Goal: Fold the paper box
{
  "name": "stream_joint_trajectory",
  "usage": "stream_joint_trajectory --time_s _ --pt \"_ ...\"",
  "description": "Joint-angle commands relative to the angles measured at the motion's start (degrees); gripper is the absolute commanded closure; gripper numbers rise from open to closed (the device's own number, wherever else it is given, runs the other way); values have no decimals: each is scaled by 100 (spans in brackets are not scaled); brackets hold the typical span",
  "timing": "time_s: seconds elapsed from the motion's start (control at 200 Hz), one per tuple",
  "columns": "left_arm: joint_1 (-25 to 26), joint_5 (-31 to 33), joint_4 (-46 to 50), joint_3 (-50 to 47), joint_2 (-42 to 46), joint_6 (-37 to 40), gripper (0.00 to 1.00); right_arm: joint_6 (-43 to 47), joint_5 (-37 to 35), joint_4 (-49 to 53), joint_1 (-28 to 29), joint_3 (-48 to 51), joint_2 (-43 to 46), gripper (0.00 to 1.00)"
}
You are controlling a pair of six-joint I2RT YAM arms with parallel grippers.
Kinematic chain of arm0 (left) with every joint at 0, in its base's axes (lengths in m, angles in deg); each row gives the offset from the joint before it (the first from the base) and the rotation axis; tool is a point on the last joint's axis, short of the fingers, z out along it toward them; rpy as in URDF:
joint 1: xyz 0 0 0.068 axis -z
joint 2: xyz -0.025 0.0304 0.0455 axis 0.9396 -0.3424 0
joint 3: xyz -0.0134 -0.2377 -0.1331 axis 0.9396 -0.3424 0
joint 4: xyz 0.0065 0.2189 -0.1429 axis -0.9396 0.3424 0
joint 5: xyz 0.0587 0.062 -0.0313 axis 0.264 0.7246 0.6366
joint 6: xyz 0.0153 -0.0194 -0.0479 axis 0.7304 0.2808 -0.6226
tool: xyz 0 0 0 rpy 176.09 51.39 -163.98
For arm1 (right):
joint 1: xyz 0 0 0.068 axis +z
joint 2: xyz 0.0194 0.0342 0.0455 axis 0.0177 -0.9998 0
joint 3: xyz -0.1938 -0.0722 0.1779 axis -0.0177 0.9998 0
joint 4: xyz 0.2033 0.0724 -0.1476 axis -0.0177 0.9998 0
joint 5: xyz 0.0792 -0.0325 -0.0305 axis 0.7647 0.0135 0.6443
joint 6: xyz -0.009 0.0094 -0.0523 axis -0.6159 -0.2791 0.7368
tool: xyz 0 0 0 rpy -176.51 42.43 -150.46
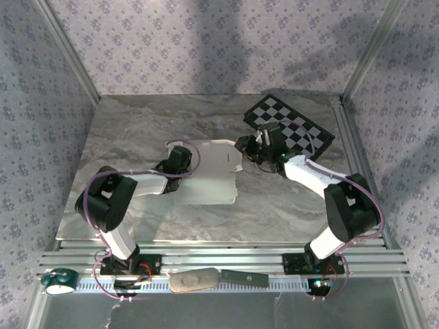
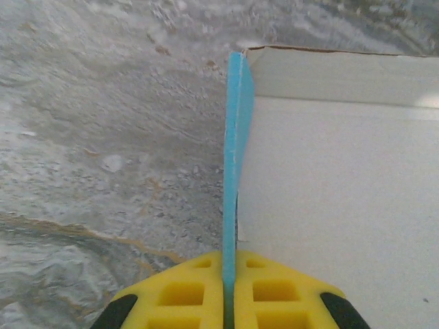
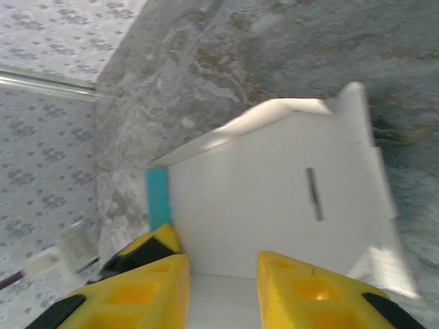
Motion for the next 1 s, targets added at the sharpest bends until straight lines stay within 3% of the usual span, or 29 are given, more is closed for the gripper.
stream_joint_trajectory --time_s 0.0,0.19,0.305,0.56,0.77,0.999 --pt "69 136 -830 -405 392 468 100 -365 -321 784 25 -388 96 65" --pt "420 589 -2228 -1016 650 1116 100 -2125 -610 1053 606 -782 81 52" --pt "606 990 -2692 -1198 750 1163 100 -3317 -942 594 1002 -805 -7 44" --pt "959 1454 -3318 -1326 929 1383 100 -5460 -747 -386 987 -922 -743 40" --pt "1105 1515 -3324 -1293 1133 1761 100 -5687 -774 57 808 -1668 -895 38" --pt "1193 1599 -3231 -1187 1153 1945 100 -5749 -827 223 814 -1826 -868 40"
